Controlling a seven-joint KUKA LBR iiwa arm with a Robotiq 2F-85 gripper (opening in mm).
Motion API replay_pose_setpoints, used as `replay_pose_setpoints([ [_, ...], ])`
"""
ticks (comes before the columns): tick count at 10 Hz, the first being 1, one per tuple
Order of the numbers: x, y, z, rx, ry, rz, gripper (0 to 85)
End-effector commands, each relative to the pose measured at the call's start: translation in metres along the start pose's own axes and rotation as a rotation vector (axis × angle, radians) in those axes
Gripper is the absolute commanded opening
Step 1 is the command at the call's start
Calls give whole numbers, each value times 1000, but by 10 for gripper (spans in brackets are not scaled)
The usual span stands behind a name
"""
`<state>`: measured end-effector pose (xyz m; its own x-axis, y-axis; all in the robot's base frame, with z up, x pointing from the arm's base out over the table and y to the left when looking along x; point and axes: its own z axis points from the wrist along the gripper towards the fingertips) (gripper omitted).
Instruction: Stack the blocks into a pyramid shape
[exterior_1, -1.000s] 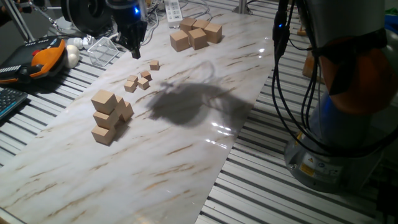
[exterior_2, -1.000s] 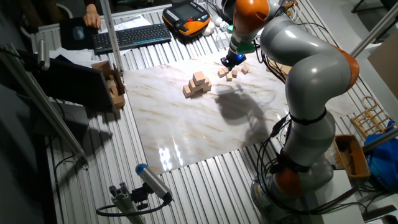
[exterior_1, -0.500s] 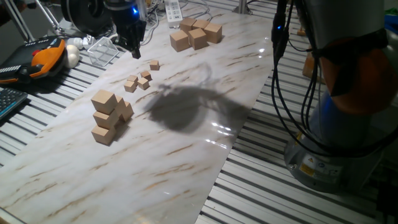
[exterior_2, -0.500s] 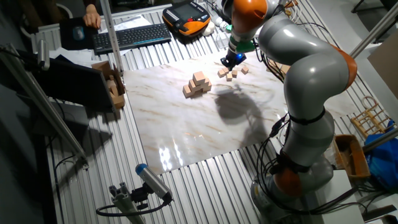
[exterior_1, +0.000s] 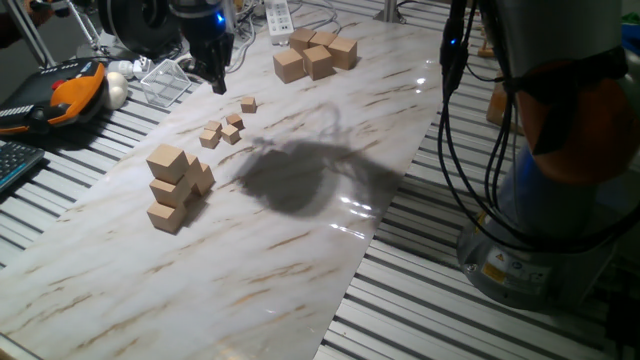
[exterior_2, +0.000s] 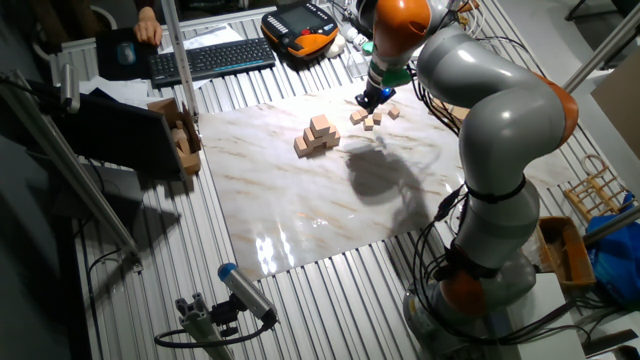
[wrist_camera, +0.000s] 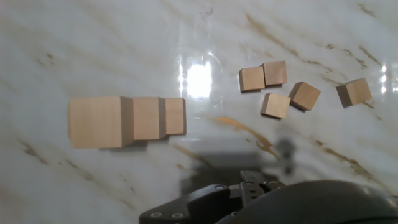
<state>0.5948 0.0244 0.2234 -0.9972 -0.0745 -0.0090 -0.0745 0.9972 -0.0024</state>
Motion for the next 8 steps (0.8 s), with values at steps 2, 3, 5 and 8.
replay_pose_setpoints([
  [2,0,0,0,-8,27,-10,0],
  [3,0,0,0,-5,41,-15,0],
  [5,0,0,0,8,69,-24,0],
  [8,0,0,0,46,21,14,0],
])
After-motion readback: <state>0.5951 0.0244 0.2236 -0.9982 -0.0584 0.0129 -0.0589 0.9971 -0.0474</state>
